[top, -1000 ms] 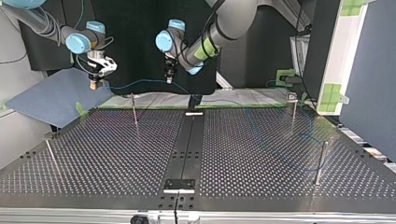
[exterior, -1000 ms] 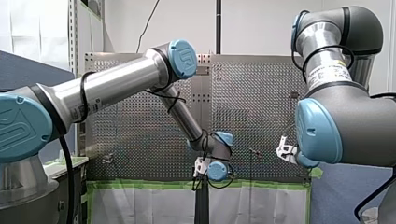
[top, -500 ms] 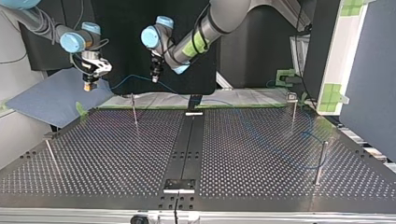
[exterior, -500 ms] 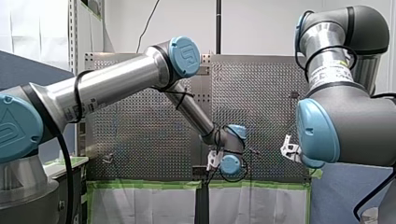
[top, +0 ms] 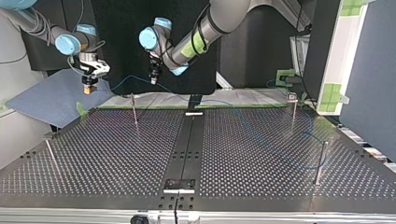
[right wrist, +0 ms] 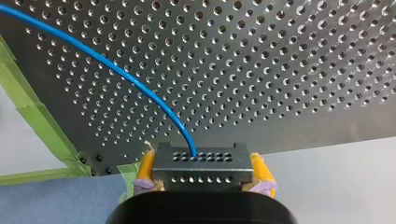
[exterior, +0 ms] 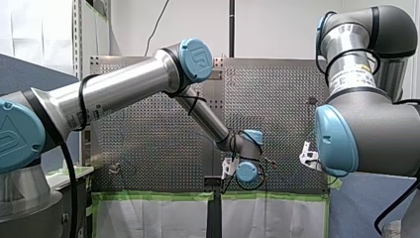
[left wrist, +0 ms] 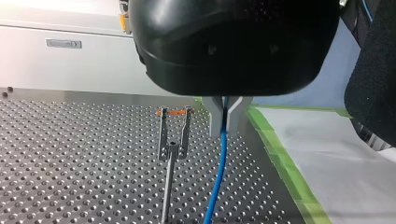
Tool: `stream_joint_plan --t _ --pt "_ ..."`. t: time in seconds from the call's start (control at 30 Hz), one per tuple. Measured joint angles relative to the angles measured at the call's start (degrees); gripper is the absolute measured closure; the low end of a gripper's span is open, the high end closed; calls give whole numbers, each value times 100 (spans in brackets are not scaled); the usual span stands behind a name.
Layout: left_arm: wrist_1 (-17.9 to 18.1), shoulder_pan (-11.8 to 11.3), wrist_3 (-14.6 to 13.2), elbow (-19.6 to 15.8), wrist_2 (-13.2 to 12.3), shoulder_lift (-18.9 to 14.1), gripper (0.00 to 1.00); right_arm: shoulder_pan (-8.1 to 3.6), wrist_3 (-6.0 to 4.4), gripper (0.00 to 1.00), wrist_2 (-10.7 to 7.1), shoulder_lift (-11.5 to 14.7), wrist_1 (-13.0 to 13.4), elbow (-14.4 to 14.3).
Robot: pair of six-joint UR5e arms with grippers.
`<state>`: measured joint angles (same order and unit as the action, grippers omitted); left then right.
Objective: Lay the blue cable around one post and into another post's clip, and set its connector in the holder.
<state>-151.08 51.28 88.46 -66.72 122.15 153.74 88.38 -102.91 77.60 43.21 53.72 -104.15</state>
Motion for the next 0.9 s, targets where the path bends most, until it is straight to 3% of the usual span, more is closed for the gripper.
stream_joint_plan --t 0.4,0.9 --pt "-27 -57 7 127 -11 1 100 -120 -20 53 -7 -1 -166 110" --pt "-141 -255 37 274 -14 5 100 -180 -24 53 -45 -1 -311 246"
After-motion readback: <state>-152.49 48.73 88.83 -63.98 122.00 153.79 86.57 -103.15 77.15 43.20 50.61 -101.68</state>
